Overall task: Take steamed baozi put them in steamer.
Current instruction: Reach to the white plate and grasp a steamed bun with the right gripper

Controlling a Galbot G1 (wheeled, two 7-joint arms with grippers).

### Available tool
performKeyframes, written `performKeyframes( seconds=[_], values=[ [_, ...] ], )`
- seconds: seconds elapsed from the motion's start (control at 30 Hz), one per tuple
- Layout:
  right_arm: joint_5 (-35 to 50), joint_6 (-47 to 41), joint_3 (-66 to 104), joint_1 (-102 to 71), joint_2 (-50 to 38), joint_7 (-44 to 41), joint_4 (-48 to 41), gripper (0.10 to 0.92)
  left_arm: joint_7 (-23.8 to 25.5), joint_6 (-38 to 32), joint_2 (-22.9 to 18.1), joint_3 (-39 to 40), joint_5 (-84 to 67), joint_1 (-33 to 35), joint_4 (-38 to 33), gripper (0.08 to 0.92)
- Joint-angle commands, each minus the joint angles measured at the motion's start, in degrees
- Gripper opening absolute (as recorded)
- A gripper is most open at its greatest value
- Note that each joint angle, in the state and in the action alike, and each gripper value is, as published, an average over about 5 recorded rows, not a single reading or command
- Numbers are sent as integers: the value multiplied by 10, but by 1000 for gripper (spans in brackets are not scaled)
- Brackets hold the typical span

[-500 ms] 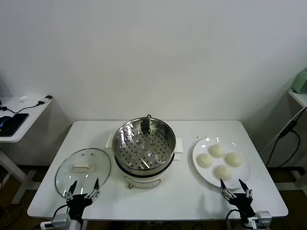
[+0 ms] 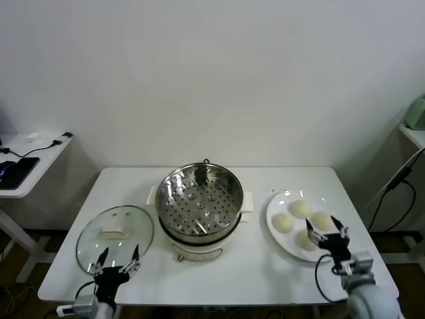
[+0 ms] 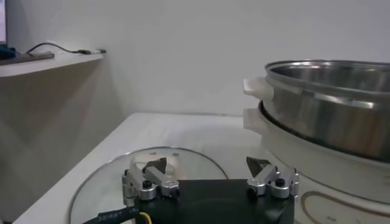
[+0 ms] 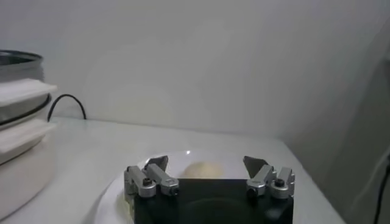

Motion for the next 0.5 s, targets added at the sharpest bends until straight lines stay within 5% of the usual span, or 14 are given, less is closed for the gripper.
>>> performKeyframes(
  seconds=[0.03,0.27,0.5],
  values=[
    [-36,-50,-296,370,-230,-244,-146,823,0,0,3,0,0,-2,0,823],
    [-80,108,-807,819,-274,-546,-260,823,1,-4,4,-1,0,-5,5,823],
    [-141,203,-1043,1020,-178,-675,-383,823,4,-8,2,2,1,-9,9,823]
  ],
)
